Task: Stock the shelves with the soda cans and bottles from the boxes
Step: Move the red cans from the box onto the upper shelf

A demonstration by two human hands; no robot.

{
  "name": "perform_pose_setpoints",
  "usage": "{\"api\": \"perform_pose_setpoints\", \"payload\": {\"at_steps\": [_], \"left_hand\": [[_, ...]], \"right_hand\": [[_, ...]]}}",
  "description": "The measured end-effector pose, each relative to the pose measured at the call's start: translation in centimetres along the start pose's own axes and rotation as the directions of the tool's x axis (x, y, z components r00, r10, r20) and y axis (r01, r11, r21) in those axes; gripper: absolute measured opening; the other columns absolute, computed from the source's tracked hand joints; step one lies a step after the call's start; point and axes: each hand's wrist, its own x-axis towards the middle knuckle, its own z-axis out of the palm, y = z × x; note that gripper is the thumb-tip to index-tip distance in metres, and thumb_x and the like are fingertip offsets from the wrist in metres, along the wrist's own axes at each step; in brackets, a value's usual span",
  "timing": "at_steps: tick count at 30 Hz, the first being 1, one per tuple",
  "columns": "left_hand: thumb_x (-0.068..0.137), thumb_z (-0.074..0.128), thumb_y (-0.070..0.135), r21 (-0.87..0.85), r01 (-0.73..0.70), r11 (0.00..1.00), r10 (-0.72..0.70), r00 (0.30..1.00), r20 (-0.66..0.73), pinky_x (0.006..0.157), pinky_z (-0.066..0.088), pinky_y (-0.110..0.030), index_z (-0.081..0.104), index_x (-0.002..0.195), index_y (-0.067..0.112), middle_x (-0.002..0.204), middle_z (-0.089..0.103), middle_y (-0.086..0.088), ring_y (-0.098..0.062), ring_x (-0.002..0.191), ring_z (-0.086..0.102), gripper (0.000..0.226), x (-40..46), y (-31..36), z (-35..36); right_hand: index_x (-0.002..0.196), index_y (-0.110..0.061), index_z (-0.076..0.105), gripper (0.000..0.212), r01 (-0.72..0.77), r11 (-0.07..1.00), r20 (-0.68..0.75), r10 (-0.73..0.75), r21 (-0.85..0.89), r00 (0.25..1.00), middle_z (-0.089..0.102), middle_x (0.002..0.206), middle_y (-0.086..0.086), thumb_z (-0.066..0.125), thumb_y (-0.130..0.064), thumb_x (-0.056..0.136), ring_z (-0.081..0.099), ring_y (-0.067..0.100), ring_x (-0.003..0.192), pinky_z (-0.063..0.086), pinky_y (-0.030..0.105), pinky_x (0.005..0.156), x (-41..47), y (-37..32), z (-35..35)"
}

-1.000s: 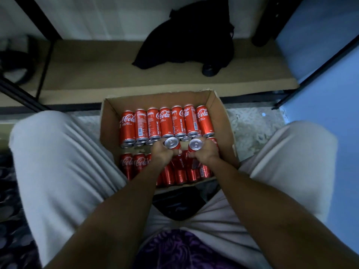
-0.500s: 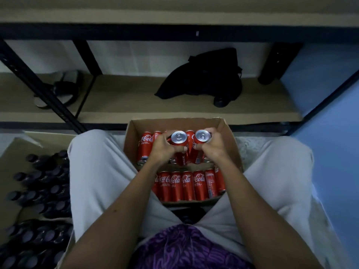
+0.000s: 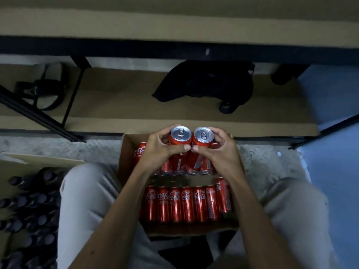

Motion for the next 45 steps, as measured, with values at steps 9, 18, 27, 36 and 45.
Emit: {"api": "perform_pose_setpoints", "payload": {"at_steps": [9, 18, 27, 36, 45], "left_hand": [[0.067, 0.083, 0.013, -0.036, -0.049, 0.998, 0.049, 0.999, 0.016, 0.086, 0.051, -0.022, 0.068, 0.109, 0.024, 0.107, 0.074, 0.003, -0.009, 0.102, 0.067, 0.046, -3.0, 15.7, 1.8], [0.073, 0.080, 0.001, -0.036, -0.110, 0.993, 0.112, 0.993, 0.037, 0.082, 0.053, -0.023, 0.071, 0.104, 0.016, 0.098, 0.073, 0.000, -0.007, 0.091, 0.065, 0.035, -7.5, 32.8, 3.3], [0.068, 0.080, 0.011, -0.052, -0.196, 0.979, 0.200, 0.975, 0.098, 0.086, 0.053, -0.030, 0.069, 0.106, 0.012, 0.101, 0.072, -0.004, -0.011, 0.093, 0.064, 0.039, -10.3, 46.8, 3.0], [0.073, 0.077, 0.004, -0.026, -0.423, 0.906, 0.423, 0.897, 0.128, 0.076, 0.053, -0.020, 0.071, 0.095, 0.014, 0.089, 0.073, 0.003, -0.005, 0.084, 0.065, 0.025, -9.8, 57.5, 2.2], [0.075, 0.077, 0.016, 0.009, -0.609, 0.793, 0.602, 0.785, 0.146, 0.080, 0.056, -0.028, 0.072, 0.103, 0.009, 0.098, 0.075, -0.007, -0.015, 0.091, 0.070, 0.029, -6.3, 67.0, 0.7]], "right_hand": [[0.112, -0.018, 0.067, 0.043, 0.104, 0.994, 0.081, -0.106, 0.039, 0.991, 0.073, 0.102, 0.004, 0.084, -0.011, 0.072, 0.068, 0.013, 0.096, 0.054, 0.025, 0.082, -2.0, -15.2, -3.9], [0.118, -0.008, 0.064, 0.041, 0.121, 0.987, 0.109, -0.133, 0.110, 0.985, 0.072, 0.099, 0.003, 0.078, -0.005, 0.079, 0.069, 0.010, 0.090, 0.054, 0.022, 0.074, -6.3, -31.6, -7.1], [0.118, -0.015, 0.066, 0.043, 0.208, 0.966, 0.055, -0.218, 0.154, 0.974, 0.073, 0.103, 0.000, 0.079, -0.008, 0.077, 0.068, 0.012, 0.097, 0.054, 0.024, 0.077, -9.5, -44.9, -8.8], [0.123, -0.013, 0.063, 0.056, 0.421, 0.898, -0.083, -0.413, 0.131, 0.907, 0.074, 0.106, -0.002, 0.081, -0.019, 0.071, 0.069, 0.011, 0.100, 0.054, 0.021, 0.079, -9.6, -55.2, -9.2], [0.127, -0.011, 0.060, 0.071, 0.557, 0.819, -0.152, -0.538, 0.136, 0.829, 0.073, 0.110, 0.002, 0.083, -0.031, 0.064, 0.071, 0.014, 0.100, 0.057, 0.032, 0.085, -5.8, -64.9, -9.4]]}}
